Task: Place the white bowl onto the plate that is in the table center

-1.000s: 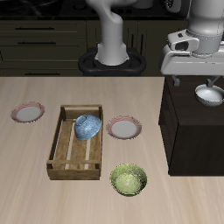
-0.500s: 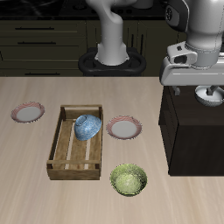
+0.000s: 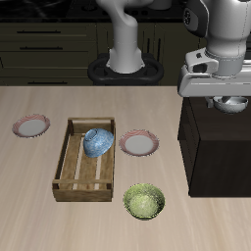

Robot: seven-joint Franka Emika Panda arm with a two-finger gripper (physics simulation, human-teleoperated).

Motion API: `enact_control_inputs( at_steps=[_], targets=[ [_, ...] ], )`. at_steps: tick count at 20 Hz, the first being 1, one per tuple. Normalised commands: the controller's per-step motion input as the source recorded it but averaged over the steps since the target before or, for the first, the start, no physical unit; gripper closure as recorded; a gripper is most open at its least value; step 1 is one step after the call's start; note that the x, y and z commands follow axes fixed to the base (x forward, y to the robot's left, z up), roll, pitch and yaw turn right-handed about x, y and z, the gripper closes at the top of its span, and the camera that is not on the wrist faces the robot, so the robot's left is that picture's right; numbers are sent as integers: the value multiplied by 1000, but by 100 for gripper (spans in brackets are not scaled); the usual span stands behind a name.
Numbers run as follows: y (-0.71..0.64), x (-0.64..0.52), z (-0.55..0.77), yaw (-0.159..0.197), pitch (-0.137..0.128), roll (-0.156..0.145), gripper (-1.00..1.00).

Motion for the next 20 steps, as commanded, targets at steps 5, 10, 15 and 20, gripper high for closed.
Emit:
enact_control_inputs(
  at_steps=[5, 10, 15, 20],
  targets=[
    [-3, -132, 126, -12, -24, 31, 100],
    [-69, -49, 80, -12, -11, 7, 100],
    [-152, -143, 153, -13, -27, 15, 100],
    [-131, -340, 145, 0, -36, 47, 100]
  ],
)
